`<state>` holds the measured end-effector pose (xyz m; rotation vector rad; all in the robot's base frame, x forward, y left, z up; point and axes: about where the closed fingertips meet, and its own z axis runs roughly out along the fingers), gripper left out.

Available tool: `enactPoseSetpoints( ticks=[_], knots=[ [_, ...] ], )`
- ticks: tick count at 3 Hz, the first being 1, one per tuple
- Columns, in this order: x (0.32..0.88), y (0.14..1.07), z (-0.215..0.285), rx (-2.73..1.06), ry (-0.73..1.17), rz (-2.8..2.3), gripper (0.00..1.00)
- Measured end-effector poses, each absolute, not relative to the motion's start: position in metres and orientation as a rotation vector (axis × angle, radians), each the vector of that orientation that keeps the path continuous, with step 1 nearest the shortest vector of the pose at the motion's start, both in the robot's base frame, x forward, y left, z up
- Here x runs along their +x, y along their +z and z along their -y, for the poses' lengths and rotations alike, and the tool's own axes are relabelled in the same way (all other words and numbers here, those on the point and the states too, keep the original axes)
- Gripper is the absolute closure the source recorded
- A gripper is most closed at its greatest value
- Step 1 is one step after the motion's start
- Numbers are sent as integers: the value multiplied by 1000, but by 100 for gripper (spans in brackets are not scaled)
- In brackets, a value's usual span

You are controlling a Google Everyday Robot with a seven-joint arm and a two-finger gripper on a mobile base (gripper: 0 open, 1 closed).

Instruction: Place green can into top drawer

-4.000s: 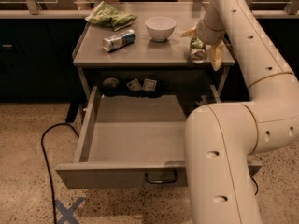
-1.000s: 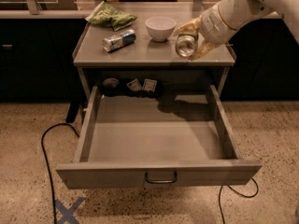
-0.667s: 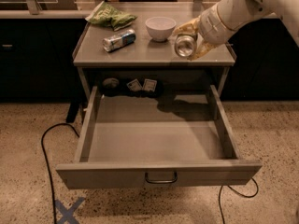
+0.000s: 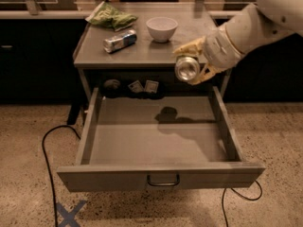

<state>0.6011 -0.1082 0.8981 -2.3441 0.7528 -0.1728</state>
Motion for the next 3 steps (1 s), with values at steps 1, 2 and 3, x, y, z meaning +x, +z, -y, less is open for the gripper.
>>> enactPoseSetpoints(
  ticks=[1,2,3],
  knots=[
    [559,865,103,-2330,-56,-758,100],
    [550,826,107,-2326,13,-785,100],
    [562,784,112,-2335,50,-797,100]
  ],
)
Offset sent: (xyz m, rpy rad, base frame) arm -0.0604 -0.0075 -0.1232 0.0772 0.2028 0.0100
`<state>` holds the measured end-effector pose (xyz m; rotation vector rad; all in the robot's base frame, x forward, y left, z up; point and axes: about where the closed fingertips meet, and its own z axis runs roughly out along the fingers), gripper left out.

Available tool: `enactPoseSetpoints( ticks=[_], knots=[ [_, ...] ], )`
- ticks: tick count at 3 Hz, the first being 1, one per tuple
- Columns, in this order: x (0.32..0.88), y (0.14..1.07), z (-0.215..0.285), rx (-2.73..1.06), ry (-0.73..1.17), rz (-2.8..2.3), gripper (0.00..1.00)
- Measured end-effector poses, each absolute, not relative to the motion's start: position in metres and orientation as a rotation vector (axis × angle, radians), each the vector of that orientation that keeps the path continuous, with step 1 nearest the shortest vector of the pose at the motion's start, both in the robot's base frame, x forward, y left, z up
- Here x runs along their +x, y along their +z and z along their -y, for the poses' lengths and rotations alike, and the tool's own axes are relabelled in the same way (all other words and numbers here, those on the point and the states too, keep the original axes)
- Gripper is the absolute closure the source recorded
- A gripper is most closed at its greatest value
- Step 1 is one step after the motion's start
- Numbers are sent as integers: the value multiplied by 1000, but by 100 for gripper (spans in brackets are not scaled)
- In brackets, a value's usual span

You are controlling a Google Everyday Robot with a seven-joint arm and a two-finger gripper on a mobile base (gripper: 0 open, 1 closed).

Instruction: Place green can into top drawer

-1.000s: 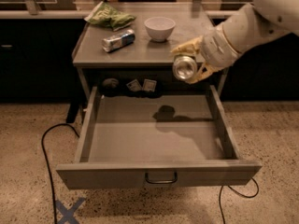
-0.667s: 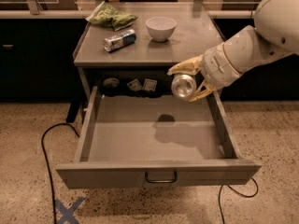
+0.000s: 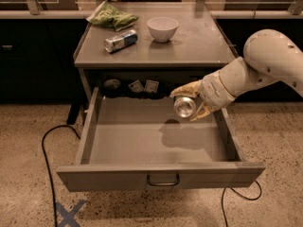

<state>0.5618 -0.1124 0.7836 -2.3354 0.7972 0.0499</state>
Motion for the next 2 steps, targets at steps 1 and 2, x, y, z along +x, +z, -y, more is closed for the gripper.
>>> enactPoseSetpoints(
  ticks=[1,2],
  knots=[
    [562,784,112,-2335,50,-797,100],
    [557,768,106,-2310,74,-796,100]
  ],
)
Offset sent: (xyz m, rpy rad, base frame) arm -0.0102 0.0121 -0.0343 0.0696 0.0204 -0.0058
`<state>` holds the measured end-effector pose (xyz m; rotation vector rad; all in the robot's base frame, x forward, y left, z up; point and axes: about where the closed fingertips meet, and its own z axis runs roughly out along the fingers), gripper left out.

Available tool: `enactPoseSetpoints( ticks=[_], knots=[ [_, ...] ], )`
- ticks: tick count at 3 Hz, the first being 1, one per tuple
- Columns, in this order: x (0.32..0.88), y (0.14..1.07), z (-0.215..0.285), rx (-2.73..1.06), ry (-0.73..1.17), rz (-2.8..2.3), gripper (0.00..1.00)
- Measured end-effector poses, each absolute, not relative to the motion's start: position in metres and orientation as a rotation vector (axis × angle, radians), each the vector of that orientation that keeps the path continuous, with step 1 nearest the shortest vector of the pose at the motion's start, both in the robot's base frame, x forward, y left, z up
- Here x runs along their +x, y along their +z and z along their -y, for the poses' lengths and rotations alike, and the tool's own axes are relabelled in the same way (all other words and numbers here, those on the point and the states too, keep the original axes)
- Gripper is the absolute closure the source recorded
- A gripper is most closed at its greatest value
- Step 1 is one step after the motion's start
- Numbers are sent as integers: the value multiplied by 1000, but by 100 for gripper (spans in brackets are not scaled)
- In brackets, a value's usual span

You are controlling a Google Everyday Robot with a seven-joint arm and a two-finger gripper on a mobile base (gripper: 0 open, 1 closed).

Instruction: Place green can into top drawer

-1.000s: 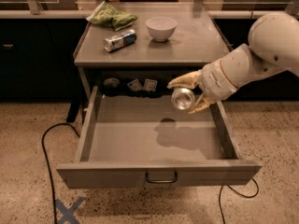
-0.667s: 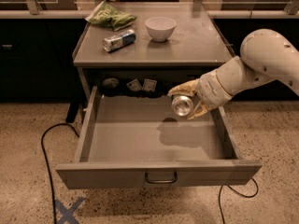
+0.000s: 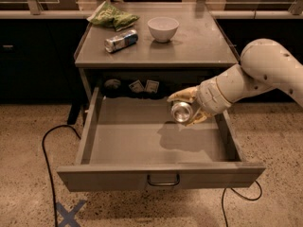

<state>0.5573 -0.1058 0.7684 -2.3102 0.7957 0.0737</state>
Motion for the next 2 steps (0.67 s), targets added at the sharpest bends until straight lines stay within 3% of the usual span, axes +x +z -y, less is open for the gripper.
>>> enactPoseSetpoints(
  ticks=[2],
  knots=[
    [572,676,54,-2197,160,-715,100]
  ],
)
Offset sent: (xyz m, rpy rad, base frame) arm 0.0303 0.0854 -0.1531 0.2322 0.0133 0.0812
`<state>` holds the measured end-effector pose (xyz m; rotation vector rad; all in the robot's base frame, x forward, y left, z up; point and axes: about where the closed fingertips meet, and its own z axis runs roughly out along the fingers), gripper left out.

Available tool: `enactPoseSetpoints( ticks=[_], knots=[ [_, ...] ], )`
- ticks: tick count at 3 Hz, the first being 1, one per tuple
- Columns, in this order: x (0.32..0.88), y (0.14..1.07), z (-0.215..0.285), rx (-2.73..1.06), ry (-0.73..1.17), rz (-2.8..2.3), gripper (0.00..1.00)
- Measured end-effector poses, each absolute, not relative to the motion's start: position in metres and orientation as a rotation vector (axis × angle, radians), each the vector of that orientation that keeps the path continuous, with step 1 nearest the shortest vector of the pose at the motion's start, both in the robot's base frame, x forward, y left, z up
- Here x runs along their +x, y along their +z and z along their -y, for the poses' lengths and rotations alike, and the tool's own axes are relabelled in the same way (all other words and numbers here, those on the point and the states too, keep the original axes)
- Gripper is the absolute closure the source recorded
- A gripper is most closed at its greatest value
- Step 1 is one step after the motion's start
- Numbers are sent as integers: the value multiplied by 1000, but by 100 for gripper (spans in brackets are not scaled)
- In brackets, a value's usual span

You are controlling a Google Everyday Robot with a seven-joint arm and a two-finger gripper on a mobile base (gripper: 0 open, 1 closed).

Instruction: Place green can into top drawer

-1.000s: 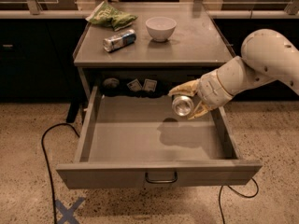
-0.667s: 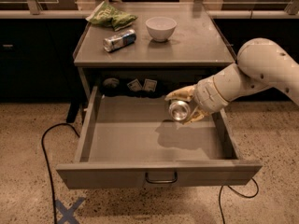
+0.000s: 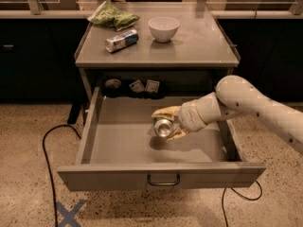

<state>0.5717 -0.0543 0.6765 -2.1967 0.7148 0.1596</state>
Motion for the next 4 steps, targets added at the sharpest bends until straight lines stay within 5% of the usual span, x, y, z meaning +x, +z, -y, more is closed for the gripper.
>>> enactPoseSetpoints(
  ticks=[2,4],
  knots=[
    [572,591,23,-2288,288,-704,100],
    [572,594,23,-2288,288,-704,58]
  ],
)
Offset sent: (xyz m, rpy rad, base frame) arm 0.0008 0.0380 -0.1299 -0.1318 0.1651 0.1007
